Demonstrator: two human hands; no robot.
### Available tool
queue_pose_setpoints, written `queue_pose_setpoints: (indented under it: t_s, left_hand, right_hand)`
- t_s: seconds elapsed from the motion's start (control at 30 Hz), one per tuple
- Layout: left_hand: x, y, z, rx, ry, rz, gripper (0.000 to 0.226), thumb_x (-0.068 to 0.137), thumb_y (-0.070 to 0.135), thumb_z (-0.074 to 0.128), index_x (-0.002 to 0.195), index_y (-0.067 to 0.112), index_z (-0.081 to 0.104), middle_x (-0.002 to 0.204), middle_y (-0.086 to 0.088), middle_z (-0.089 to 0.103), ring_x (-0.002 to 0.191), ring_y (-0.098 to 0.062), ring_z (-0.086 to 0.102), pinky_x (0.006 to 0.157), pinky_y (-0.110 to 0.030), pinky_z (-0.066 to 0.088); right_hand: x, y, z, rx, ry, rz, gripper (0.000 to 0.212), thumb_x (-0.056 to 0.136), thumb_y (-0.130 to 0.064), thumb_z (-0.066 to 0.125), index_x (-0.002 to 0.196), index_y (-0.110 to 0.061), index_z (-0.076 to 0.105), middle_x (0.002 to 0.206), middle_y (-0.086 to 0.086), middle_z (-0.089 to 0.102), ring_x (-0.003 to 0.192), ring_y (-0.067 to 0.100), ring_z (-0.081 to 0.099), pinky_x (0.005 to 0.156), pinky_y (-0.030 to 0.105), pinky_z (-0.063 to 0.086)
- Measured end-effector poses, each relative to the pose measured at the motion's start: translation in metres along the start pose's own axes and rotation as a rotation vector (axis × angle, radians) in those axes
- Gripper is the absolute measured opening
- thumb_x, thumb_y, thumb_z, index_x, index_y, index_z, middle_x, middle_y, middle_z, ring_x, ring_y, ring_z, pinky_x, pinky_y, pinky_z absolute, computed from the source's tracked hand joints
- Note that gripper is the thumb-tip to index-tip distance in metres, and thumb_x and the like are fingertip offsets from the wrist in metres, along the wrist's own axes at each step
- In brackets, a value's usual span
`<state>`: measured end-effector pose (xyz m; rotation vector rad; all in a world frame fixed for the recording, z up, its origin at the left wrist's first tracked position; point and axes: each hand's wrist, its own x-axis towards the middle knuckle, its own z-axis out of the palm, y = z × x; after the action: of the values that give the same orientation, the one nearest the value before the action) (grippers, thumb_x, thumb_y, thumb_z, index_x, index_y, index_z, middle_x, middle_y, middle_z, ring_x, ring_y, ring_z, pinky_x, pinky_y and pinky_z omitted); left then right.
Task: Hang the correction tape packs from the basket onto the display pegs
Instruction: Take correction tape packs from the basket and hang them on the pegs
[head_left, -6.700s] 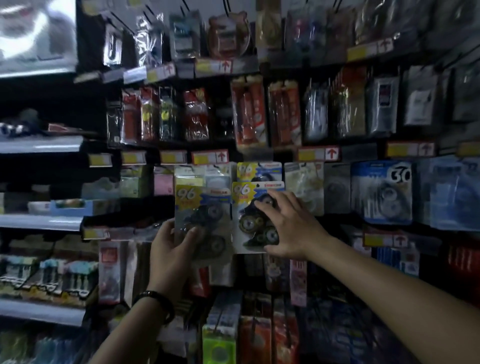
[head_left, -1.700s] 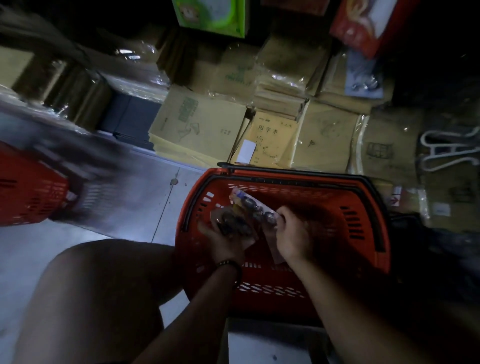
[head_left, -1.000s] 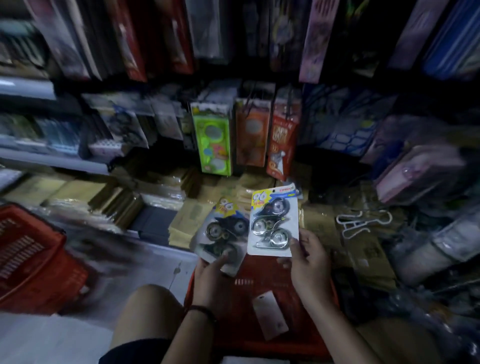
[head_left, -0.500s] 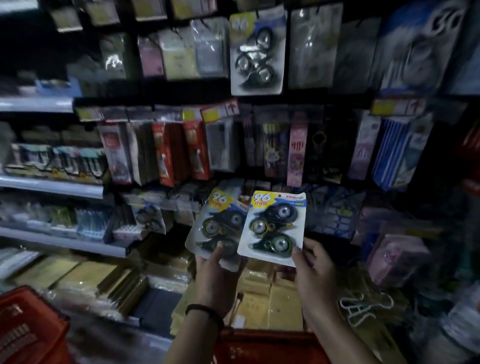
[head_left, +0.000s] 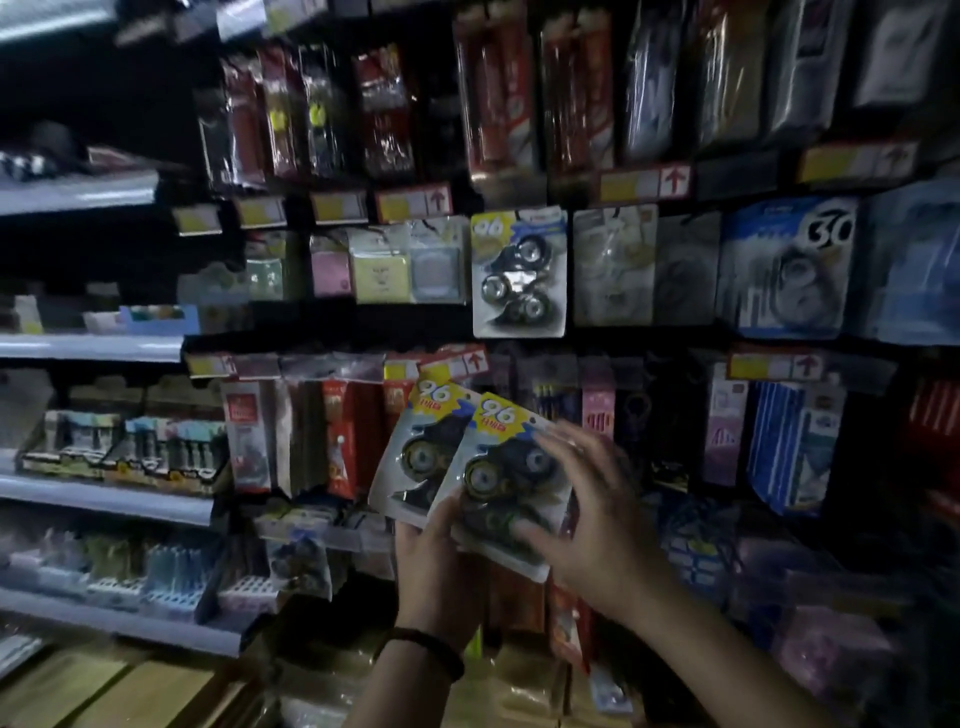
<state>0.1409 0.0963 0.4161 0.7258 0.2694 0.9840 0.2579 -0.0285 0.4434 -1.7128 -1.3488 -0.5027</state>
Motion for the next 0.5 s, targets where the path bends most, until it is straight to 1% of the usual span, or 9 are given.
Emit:
queue_pose_setpoints:
  t_s: [0.03,0.13,0.17,0.23,0.27,0.3,0.43,0.47,0.5]
  left_hand:
    - [0.004,0.006,0.006,-0.009,-0.015,0.006,0.052,0.094,0.01,0.07,0.144,0.012,0.056,0.13,-0.021,0.071,0.113,-0.04,0.073,0.073,-0.041,0.064]
    - [0.014,0.021,0.024,0.074,-0.048,0.061,0.09,0.063,0.045,0.096,0.14,0.015,0.061,0.136,-0.019,0.069,0.123,-0.039,0.069,0.089,-0.05,0.062]
    - [0.017,0.026,0.03,0.118,-0.07,0.102,0.082,0.066,0.046,0.094,0.137,0.016,0.063,0.134,-0.017,0.07,0.123,-0.037,0.069,0.094,-0.051,0.061]
    - [0.027,0.033,0.033,0.105,-0.087,0.139,0.049,0.091,0.015,0.077,0.138,0.012,0.063,0.133,-0.011,0.07,0.12,-0.03,0.071,0.088,-0.038,0.063]
    - [0.033,0.036,0.034,0.124,-0.084,0.166,0.044,0.096,0.007,0.071,0.138,0.005,0.061,0.134,-0.012,0.069,0.116,-0.025,0.073,0.085,-0.03,0.063]
    - [0.037,0.039,0.035,0.128,-0.079,0.167,0.043,0.098,0.012,0.069,0.139,0.0,0.06,0.135,-0.016,0.068,0.111,-0.023,0.074,0.083,-0.029,0.062]
    - [0.046,0.055,0.048,0.084,-0.06,0.173,0.04,0.099,0.028,0.068,0.135,0.011,0.061,0.137,-0.021,0.067,0.115,-0.034,0.071,0.102,-0.057,0.057]
    - [0.049,0.06,0.051,0.076,-0.055,0.183,0.039,0.102,0.029,0.065,0.137,0.013,0.06,0.137,-0.02,0.067,0.114,-0.034,0.072,0.1,-0.06,0.057]
    - [0.053,0.065,0.054,0.052,-0.059,0.187,0.039,0.104,0.028,0.062,0.14,0.013,0.058,0.136,-0.017,0.069,0.108,-0.032,0.075,0.092,-0.058,0.062]
  right_hand:
    - [0.015,-0.006,-0.007,-0.069,-0.092,-0.05,0.088,0.078,-0.059,0.075,0.156,-0.036,0.041,0.164,-0.014,0.024,0.156,0.01,0.018,0.124,0.043,0.033]
    - [0.049,-0.018,-0.022,-0.23,-0.258,-0.097,0.104,0.07,-0.09,0.058,0.159,-0.039,0.039,0.171,-0.003,0.015,0.16,0.017,0.005,0.128,0.049,0.024]
    - [0.059,-0.021,-0.026,-0.263,-0.267,-0.111,0.105,0.068,-0.089,0.06,0.158,-0.039,0.04,0.17,0.0,0.015,0.16,0.019,0.004,0.127,0.049,0.025]
    - [0.077,-0.025,-0.035,-0.282,-0.27,-0.117,0.103,0.064,-0.082,0.068,0.156,-0.044,0.04,0.169,0.002,0.014,0.159,0.02,0.004,0.128,0.047,0.024]
    - [0.085,-0.026,-0.039,-0.277,-0.274,-0.109,0.104,0.062,-0.081,0.069,0.155,-0.048,0.039,0.17,0.002,0.013,0.159,0.02,0.004,0.128,0.046,0.023]
    - [0.092,-0.028,-0.043,-0.269,-0.285,-0.1,0.104,0.06,-0.08,0.069,0.155,-0.052,0.037,0.17,0.001,0.011,0.158,0.019,0.004,0.129,0.045,0.021]
    - [0.118,-0.036,-0.055,-0.286,-0.304,-0.119,0.1,0.061,-0.065,0.082,0.151,-0.057,0.038,0.164,-0.005,0.016,0.155,0.015,0.008,0.124,0.039,0.026]
    - [0.125,-0.037,-0.058,-0.309,-0.286,-0.135,0.099,0.061,-0.064,0.082,0.15,-0.056,0.039,0.163,-0.005,0.017,0.155,0.016,0.01,0.123,0.039,0.026]
    - [0.132,-0.037,-0.06,-0.34,-0.263,-0.153,0.098,0.062,-0.063,0.08,0.15,-0.055,0.04,0.164,-0.004,0.017,0.154,0.018,0.011,0.124,0.04,0.026]
